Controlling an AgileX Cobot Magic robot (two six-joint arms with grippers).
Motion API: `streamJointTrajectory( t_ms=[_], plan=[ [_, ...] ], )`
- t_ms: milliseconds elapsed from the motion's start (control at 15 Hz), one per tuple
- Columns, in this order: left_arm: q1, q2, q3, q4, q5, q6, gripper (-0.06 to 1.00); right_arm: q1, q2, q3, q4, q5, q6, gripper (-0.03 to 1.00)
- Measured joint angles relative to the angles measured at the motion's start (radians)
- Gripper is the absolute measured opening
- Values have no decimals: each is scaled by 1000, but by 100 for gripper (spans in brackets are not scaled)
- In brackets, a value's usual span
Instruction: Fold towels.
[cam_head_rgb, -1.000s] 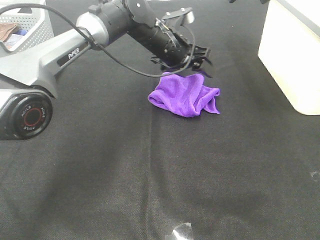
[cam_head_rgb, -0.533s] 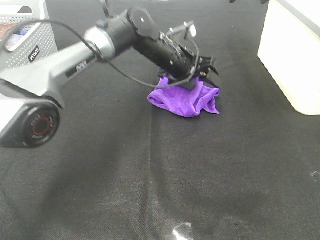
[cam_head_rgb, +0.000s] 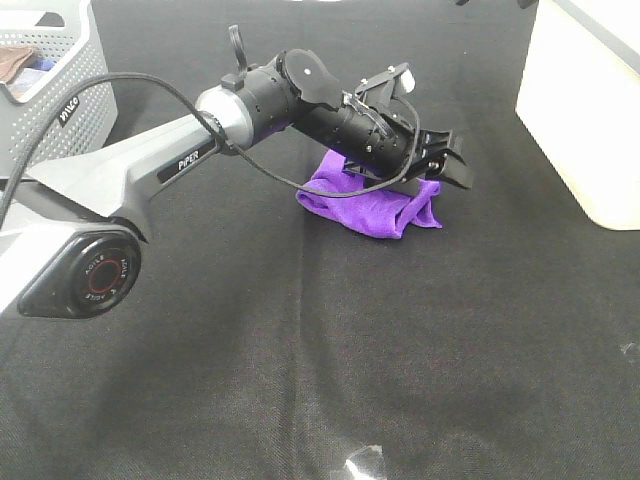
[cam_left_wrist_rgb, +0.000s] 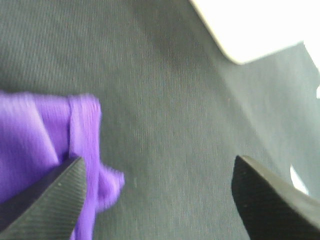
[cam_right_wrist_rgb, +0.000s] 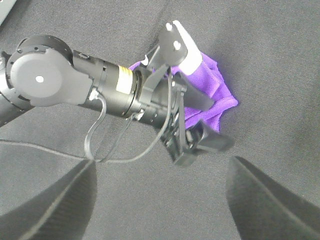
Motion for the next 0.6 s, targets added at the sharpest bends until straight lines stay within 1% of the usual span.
streamJointTrajectory(
  t_ms=[67, 133, 200, 267, 333, 400, 467, 533, 600],
  plan=[
    [0, 1, 0, -4, -2, 4, 74, 0, 0, 0, 0, 0, 0, 72],
    [3, -1, 0, -3, 19, 19, 74, 0, 0, 0, 0, 0, 0, 72],
    [9, -16, 0, 18, 65, 30, 74, 0, -4, 1, 0, 0, 0, 72],
    [18, -50, 0, 57, 118, 36, 74, 0, -16, 4, 0, 1, 1, 72],
    [36, -92, 0, 118, 156, 21, 75, 0, -37, 5, 0, 1, 3, 72],
    [59, -142, 0, 210, 187, -21, 76, 0, -62, 5, 0, 1, 9, 72],
    [103, -218, -1, 355, 249, -113, 76, 0, -97, 5, -2, 1, 31, 72],
    [136, -257, -1, 447, 303, -159, 76, 0, -119, 6, -12, 2, 44, 72],
    [150, -272, -1, 480, 322, -173, 77, 0, -129, 9, -17, 1, 52, 72]
  ],
)
